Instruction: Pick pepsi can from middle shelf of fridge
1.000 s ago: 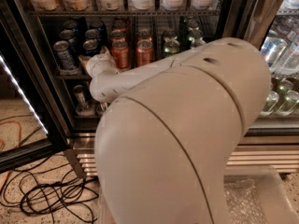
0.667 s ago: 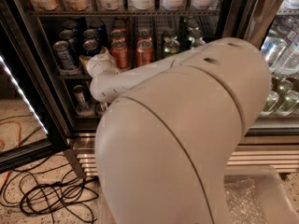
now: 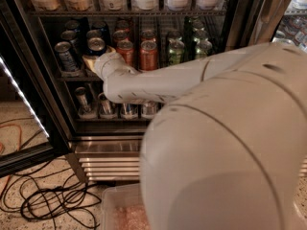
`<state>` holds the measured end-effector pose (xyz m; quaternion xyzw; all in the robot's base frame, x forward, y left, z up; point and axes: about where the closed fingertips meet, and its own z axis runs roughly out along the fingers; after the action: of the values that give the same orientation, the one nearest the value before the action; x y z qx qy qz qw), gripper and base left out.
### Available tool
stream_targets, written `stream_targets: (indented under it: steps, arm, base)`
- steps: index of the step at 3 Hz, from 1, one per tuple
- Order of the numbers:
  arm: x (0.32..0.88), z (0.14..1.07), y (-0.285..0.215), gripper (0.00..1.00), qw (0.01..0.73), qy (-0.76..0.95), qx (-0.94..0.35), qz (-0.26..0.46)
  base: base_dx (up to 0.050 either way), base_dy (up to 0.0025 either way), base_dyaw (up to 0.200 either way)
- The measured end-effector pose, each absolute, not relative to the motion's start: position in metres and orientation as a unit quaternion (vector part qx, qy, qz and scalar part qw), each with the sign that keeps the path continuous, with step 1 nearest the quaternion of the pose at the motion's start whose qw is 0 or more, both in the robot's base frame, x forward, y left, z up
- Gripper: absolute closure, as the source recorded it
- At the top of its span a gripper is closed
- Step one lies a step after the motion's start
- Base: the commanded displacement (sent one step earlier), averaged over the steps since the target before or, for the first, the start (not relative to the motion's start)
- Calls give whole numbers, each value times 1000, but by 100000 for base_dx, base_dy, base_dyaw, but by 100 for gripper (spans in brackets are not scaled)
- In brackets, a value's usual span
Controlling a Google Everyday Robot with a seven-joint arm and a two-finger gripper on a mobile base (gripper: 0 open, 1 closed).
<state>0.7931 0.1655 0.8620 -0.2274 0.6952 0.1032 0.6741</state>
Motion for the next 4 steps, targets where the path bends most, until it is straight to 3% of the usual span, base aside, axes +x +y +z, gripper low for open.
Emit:
stream_targets:
  steps: [4]
  arm:
    - [761, 867, 161, 100, 636, 715, -237, 170]
  base:
    - [0, 0, 0]
